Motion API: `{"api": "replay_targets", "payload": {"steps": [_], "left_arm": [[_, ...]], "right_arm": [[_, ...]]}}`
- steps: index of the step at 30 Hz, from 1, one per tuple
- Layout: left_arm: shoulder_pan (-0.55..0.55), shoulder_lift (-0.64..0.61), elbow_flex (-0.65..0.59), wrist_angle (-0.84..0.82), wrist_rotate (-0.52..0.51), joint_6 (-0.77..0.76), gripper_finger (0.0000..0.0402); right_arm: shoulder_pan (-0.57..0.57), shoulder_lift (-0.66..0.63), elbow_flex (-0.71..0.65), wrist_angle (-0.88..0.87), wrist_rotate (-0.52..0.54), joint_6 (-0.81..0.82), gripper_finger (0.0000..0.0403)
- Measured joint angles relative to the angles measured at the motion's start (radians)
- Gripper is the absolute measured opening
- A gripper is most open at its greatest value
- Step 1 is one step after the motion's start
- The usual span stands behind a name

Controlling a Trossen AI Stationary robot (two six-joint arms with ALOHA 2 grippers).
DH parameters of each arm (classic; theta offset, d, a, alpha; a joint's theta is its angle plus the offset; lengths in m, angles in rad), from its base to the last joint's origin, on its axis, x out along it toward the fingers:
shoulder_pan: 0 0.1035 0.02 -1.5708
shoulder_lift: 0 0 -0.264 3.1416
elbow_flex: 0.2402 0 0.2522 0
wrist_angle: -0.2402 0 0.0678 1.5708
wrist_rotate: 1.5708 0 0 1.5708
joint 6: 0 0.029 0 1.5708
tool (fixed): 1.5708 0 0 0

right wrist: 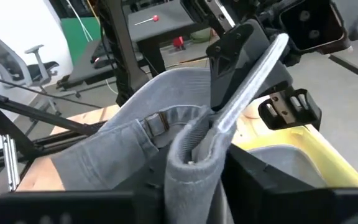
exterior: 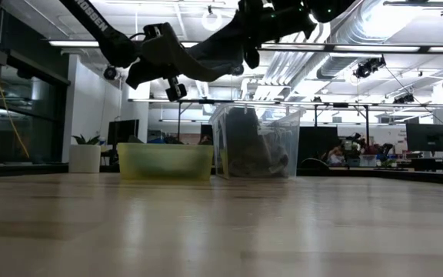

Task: Pick & Place hat
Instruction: Put the blue cap into the yellow bin

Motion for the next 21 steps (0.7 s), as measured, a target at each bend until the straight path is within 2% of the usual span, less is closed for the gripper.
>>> {"api": "replay_targets", "payload": {"steps": [7, 21], "left_arm": [[0.0, 0.0, 0.0, -0.001, 0.003, -0.002, 0.0], [0.0, 0.0, 0.0, 0.0, -0.003, -0.012, 0.0009]], "right_arm": [[0.0, 0.0, 0.0, 0.0, 0.003, -0.031, 0.0013], [0.004, -0.002, 0.0, -0.007, 0.003, -0.041, 0.0005]]}}
